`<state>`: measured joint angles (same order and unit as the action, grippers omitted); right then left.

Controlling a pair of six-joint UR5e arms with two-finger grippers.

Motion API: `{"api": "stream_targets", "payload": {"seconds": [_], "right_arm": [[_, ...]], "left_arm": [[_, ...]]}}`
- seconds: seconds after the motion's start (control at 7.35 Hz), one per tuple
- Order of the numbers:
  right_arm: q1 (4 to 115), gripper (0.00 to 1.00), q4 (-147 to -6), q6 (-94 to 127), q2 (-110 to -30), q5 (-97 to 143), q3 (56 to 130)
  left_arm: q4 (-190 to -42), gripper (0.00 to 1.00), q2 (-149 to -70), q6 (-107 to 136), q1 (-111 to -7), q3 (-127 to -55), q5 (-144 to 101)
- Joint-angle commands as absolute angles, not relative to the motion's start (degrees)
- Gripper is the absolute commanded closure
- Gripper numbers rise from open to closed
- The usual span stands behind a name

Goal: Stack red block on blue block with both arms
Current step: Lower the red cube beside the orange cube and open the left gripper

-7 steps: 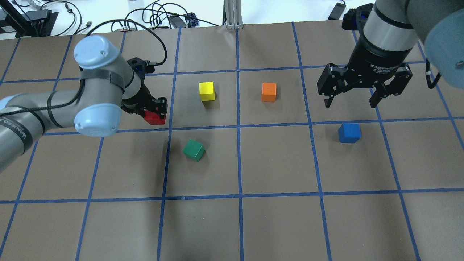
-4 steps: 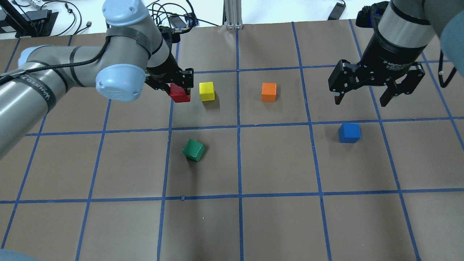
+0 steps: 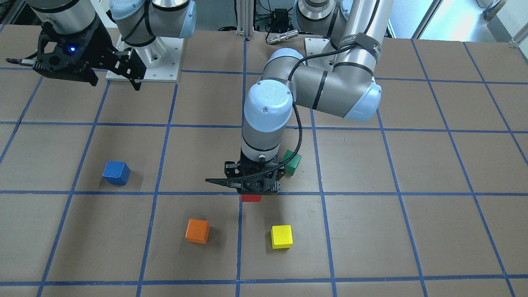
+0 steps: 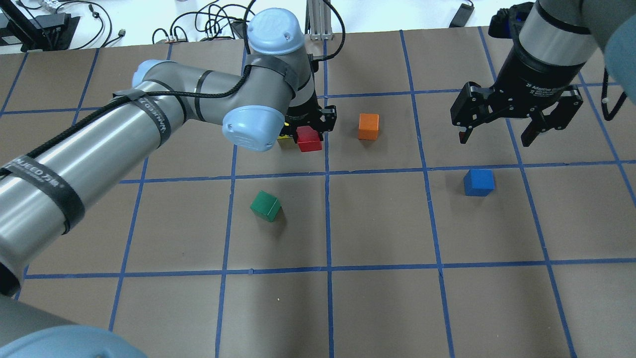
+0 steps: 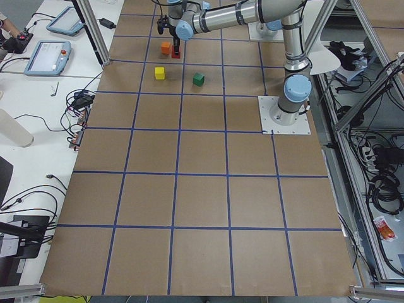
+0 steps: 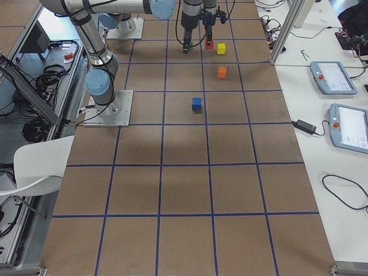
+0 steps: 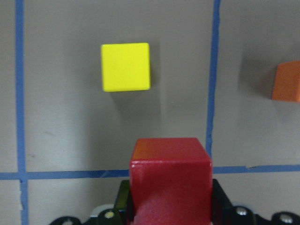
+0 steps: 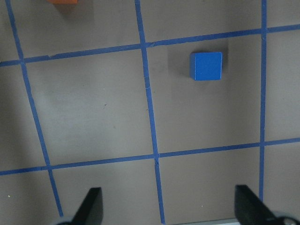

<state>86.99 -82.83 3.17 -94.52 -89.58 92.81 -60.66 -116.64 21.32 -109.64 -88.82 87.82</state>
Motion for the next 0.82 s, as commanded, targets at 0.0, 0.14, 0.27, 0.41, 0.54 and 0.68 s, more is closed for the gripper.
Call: {"api": "stream_targets", "payload": {"seconds": [0.0,0.14,0.27,0.41,0.54,0.68], "right_arm": [[87.0,0.00,-83.1,3.3,-94.3,-89.6,92.8],[86.9,0.00,-83.1,3.3,-94.2,-89.6,92.8],[86.9,0.00,-82.8,3.2,-94.1,-89.6,92.8],[86.9,0.00,-83.0,3.2,-94.0,-89.6,93.1],[86.9,0.00,-82.9,3.1,-94.0,-89.6,93.9],[86.9,0.00,-83.3,3.0,-94.0,-89.6,94.7]], "left_arm": [[-56.5,1.00,-121.0,25.9,-112.8,-88.1,88.2],[-54.8,1.00,-122.0,26.4,-114.2,-88.0,88.3],[-54.8,1.00,-123.2,26.5,-114.9,-88.3,88.3],[-54.6,0.69,-124.1,26.4,-115.0,-88.4,88.3],[-54.5,0.01,-124.2,26.1,-115.0,-88.7,88.2],[-54.6,0.00,-124.1,25.8,-115.0,-88.8,88.3]]}}
